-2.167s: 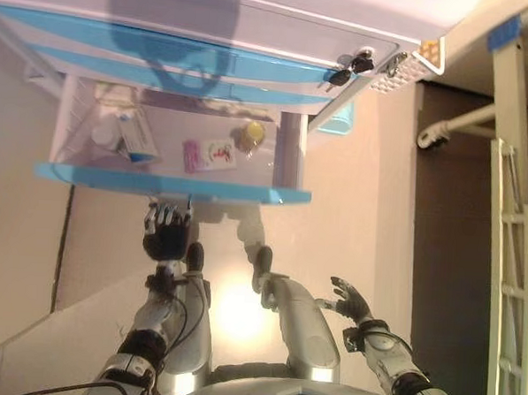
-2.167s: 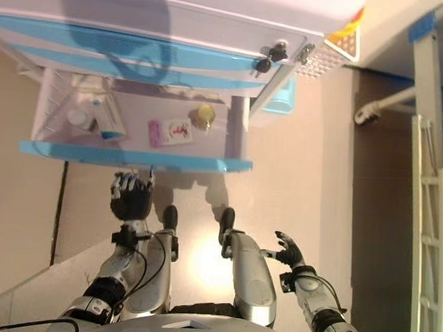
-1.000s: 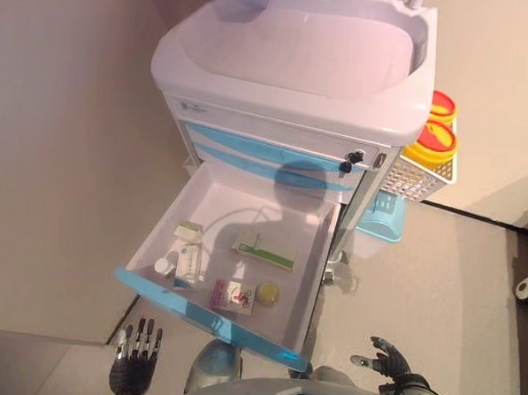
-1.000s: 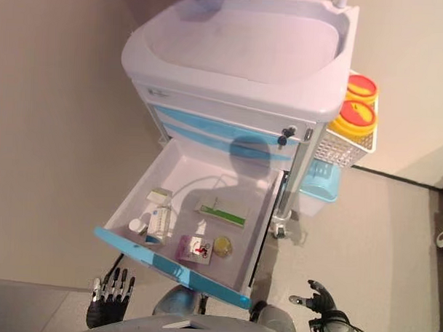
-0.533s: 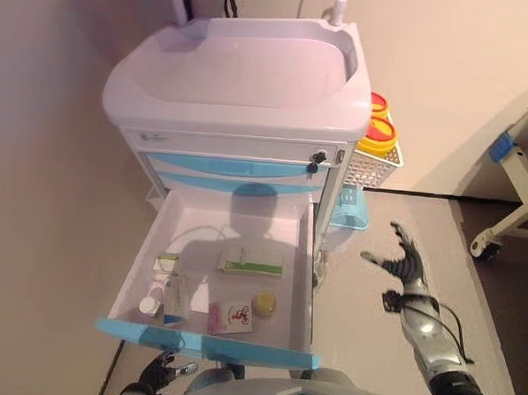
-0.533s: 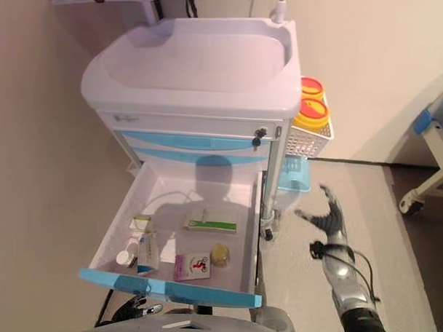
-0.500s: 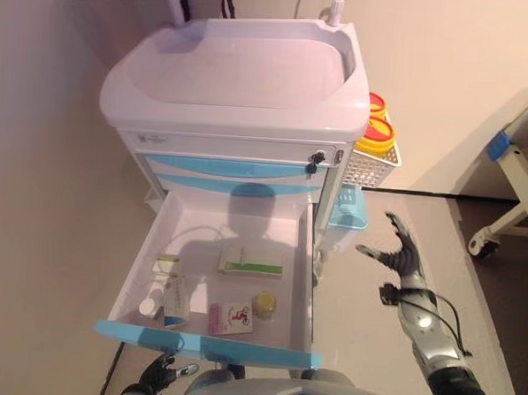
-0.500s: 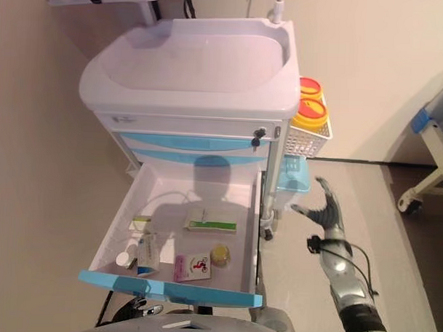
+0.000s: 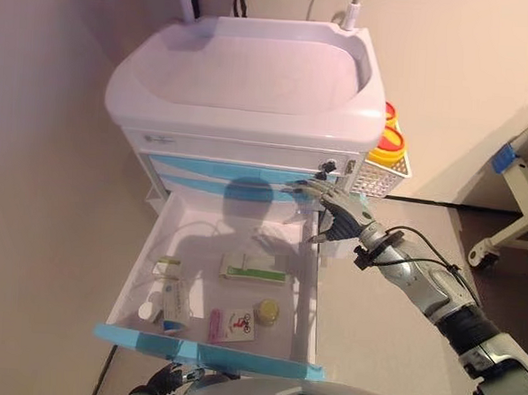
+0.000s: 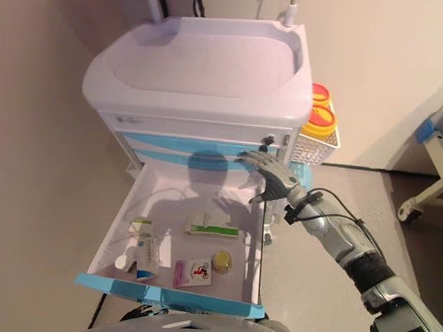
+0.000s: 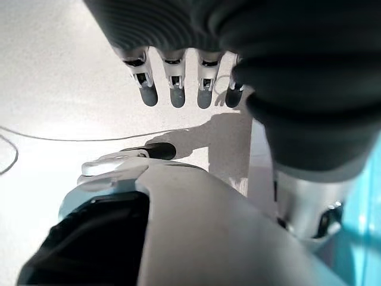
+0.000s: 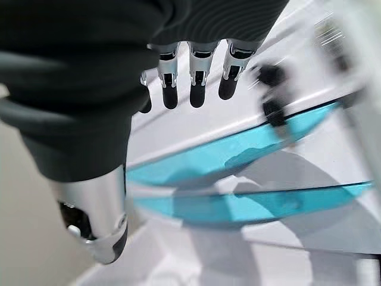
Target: Open the drawer and pick up the medicine
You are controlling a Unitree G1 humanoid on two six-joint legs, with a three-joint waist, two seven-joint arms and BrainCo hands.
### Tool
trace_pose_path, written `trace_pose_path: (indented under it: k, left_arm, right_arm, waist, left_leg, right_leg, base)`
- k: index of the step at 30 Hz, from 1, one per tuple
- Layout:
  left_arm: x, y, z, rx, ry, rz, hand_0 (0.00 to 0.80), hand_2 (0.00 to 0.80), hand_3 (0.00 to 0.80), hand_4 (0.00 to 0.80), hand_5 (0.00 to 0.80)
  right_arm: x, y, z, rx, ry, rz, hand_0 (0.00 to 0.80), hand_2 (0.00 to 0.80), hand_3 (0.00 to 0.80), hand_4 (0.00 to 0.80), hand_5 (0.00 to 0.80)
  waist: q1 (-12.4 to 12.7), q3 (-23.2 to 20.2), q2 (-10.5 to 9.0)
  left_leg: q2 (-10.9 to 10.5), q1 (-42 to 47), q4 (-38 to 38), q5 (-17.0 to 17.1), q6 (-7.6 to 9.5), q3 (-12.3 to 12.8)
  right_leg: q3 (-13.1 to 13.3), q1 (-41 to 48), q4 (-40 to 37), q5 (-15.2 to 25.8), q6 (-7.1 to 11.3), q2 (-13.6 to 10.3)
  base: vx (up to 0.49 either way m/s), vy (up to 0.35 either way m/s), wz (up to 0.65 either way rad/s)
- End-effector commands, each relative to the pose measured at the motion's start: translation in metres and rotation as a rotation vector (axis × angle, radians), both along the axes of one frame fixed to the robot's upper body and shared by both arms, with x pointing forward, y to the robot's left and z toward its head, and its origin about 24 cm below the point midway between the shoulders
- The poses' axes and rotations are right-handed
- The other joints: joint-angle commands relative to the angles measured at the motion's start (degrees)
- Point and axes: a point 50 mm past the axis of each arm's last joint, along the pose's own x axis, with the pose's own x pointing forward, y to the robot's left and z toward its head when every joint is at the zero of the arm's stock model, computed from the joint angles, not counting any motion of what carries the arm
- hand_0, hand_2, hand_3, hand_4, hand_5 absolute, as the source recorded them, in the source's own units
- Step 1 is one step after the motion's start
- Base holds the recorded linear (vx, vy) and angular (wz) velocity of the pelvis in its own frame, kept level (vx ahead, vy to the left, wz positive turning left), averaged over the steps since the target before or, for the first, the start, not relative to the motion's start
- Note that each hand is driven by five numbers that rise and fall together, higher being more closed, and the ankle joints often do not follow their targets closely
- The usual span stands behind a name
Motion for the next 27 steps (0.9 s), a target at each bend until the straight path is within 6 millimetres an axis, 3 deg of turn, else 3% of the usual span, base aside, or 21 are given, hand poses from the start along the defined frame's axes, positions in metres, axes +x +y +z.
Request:
trace_pose_path:
  k: [1, 6, 17, 27]
  left_arm:
    - [0.01, 0.014, 0.004, 0.031, -0.002, -0.017, 0.0, 0.0, 0.0, 0.0, 0.0]
    - [0.021, 0.018, 0.007, 0.046, -0.021, -0.057, 0.0, 0.0, 0.0, 0.0, 0.0]
    - [0.026, 0.024, 0.008, 0.066, -0.002, -0.113, 0.0, 0.0, 0.0, 0.0, 0.0]
    - [0.034, 0.016, 0.009, 0.054, -0.042, -0.122, 0.0, 0.0, 0.0, 0.0, 0.0]
  right_arm:
    - [0.006, 0.022, 0.004, -0.089, -0.032, 0.098, 0.0, 0.0, 0.0, 0.0, 0.0]
    - [0.007, 0.02, -0.029, -0.267, 0.035, 0.09, 0.0, 0.0, 0.0, 0.0, 0.0]
    - [0.0, 0.011, -0.074, -0.449, 0.104, 0.086, 0.0, 0.0, 0.0, 0.0, 0.0]
    - [-0.032, 0.017, -0.115, -0.451, 0.134, 0.121, 0.0, 0.0, 0.0, 0.0, 0.0]
  waist:
    - [2.84, 0.55, -3.14]
    - [5.17, 0.59, -3.56]
    - [7.81, 0.84, -3.87]
    - [8.11, 0.69, -3.56]
  left_leg:
    - [-3.4, -0.91, 0.54, -3.65, 1.74, -1.84]
    - [-3.5, -1.88, -0.19, -2.88, 1.52, -3.87]
    - [-3.84, -3.31, -0.19, -2.23, 1.44, -6.36]
    - [-3.96, -3.39, -0.19, -2.26, 1.58, -6.85]
  right_leg:
    - [-1.94, -1.61, 2.88, 1.06, 1.31, -1.56]
    - [-4.38, -1.4, 2.16, 1.32, 1.49, -1.6]
    - [-7.77, -1.22, 2.09, 1.12, 1.75, -1.92]
    - [-8.56, -1.01, 1.92, 1.02, 1.96, -2.08]
  base:
    - [0.006, -0.024, 0.27]
    - [-0.009, -0.034, 0.28]
    - [0.003, -0.03, 0.18]
    - [0.002, -0.002, 0.0]
